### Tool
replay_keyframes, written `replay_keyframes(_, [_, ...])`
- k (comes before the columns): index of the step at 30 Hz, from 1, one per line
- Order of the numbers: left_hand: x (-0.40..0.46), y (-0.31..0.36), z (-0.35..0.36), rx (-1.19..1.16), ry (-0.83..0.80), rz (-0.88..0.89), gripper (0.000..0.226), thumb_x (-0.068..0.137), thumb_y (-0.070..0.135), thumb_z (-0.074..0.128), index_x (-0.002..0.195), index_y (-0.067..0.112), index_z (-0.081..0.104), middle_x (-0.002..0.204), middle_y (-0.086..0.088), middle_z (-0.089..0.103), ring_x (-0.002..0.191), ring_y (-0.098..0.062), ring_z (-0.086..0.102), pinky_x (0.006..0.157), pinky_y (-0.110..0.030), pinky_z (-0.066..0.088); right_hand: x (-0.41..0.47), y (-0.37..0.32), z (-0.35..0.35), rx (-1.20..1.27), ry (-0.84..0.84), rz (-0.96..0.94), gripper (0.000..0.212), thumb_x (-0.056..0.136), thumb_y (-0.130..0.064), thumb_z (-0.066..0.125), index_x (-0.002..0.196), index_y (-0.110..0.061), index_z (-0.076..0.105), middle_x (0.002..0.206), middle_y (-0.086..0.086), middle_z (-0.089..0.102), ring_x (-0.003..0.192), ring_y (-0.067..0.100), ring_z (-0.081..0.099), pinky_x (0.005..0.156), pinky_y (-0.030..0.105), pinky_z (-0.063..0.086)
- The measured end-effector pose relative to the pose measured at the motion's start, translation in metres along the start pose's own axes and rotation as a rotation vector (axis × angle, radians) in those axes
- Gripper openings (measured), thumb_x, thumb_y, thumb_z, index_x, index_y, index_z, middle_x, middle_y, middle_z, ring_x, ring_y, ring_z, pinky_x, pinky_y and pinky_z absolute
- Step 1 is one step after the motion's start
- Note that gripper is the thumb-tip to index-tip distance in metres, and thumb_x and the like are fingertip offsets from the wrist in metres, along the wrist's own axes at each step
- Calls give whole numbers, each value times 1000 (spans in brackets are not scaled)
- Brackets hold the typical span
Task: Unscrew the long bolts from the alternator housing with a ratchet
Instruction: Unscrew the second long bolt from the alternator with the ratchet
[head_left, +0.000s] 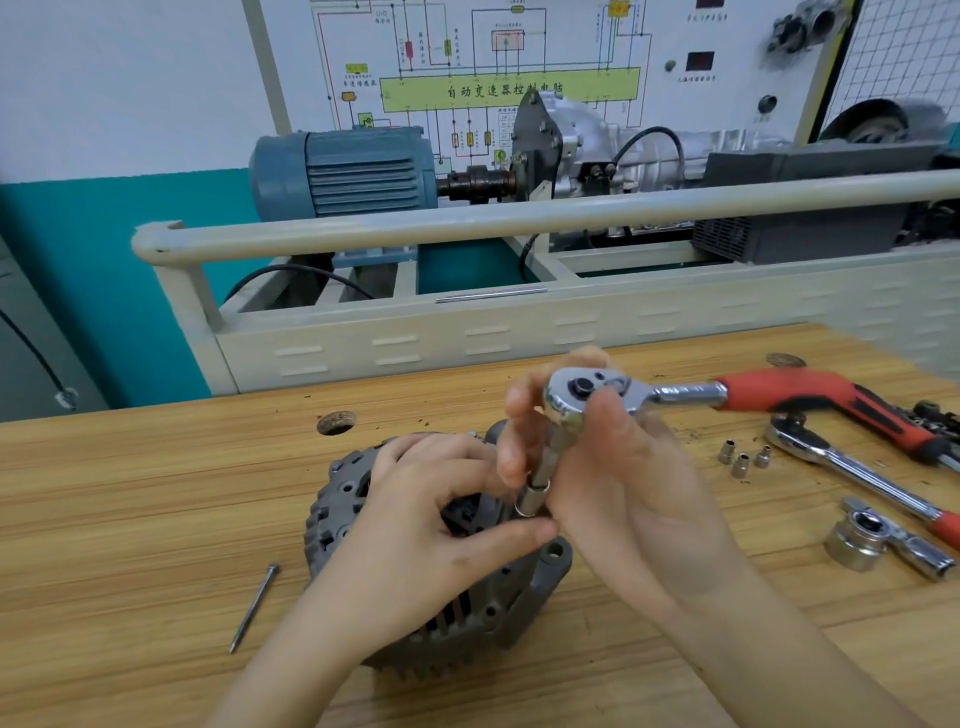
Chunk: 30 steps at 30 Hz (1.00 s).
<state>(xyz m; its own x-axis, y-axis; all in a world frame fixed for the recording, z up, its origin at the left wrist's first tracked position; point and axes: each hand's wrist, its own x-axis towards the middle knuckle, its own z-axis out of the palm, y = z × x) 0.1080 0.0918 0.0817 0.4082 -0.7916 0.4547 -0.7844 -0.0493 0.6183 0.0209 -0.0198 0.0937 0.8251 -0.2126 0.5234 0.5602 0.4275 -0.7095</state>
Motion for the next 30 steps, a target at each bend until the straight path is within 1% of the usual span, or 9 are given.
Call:
replay_keyframes(3, [-1, 0, -2, -6, -19, 5, 31, 66, 61, 52, 81, 38, 66, 102, 28, 58, 105, 7, 46, 104, -44, 26, 2, 1, 0, 19, 17, 27, 35, 67, -47, 73, 82, -16, 67, 81, 0, 65, 63, 13, 60, 61, 24, 48])
replay_keyframes(5, [-1, -1, -3, 17, -39, 10, 33, 68, 61, 51, 85, 39, 67, 101, 26, 61, 109, 2, 47, 106, -41, 21, 2, 2, -2, 63, 26, 45, 39, 67, -47, 72, 84, -13, 65, 81, 3, 64, 63, 14, 61, 61, 24, 49])
replay_keyframes(7, [-1, -2, -2, 24, -45, 13, 31, 68, 61, 50, 82, 38, 67, 98, 25, 62, 108, 1, 48, 106, -41, 21, 2, 2, -2, 81, 23, 50, 40, 68, -47, 72, 85, -12, 65, 81, 3, 64, 64, 14, 61, 61, 24, 49])
replay_keyframes(11, [0, 0, -1, 6, -6, 12, 14, 65, 60, 54, 67, 47, 57, 100, 27, 57, 100, 7, 48, 100, -42, 28, 1, 2, 0, 12, 3, 30, 34, 66, -46, 74, 83, -17, 68, 81, -1, 65, 65, 12, 60, 62, 23, 48])
replay_keyframes(14, [0, 0, 0, -10, 7, 19, 12, 65, 59, 56, 63, 47, 54, 96, 23, 58, 95, 5, 49, 99, -43, 31, 1, 2, 1, -19, -11, 20, 33, 64, -45, 76, 81, -18, 67, 80, -2, 64, 66, 11, 59, 63, 23, 48])
replay_keyframes(18, [-1, -1, 1, 4, 11, 16, 28, 65, 59, 55, 72, 33, 61, 98, 16, 59, 96, 2, 50, 98, -45, 32, 2, 2, 0, -10, -19, 21, 31, 67, -46, 74, 82, -19, 68, 79, -2, 64, 66, 12, 60, 63, 23, 48])
replay_keyframes(22, [0, -1, -1, 19, -11, -11, 41, 65, 63, 51, 80, 29, 69, 103, 22, 59, 105, 3, 47, 104, -39, 24, 2, 3, -1, 14, 5, 23, 33, 67, -46, 73, 82, -18, 68, 78, -1, 64, 65, 13, 60, 63, 23, 48])
replay_keyframes(27, [0, 0, -1, 26, -11, -5, 30, 64, 62, 52, 68, 35, 63, 91, 27, 58, 96, 4, 50, 99, -44, 30, 1, 2, -1, -37, 19, -11, 30, 61, -44, 79, 77, -21, 68, 72, -3, 63, 64, 10, 59, 63, 22, 48])
replay_keyframes(30, [0, -1, 1, 38, -11, -15, 43, 62, 64, 51, 73, 26, 68, 92, 22, 59, 98, 2, 50, 101, -40, 27, 1, 2, 0, -29, 16, -36, 28, 59, -40, 81, 76, -25, 66, 72, -2, 64, 64, 11, 60, 64, 23, 49])
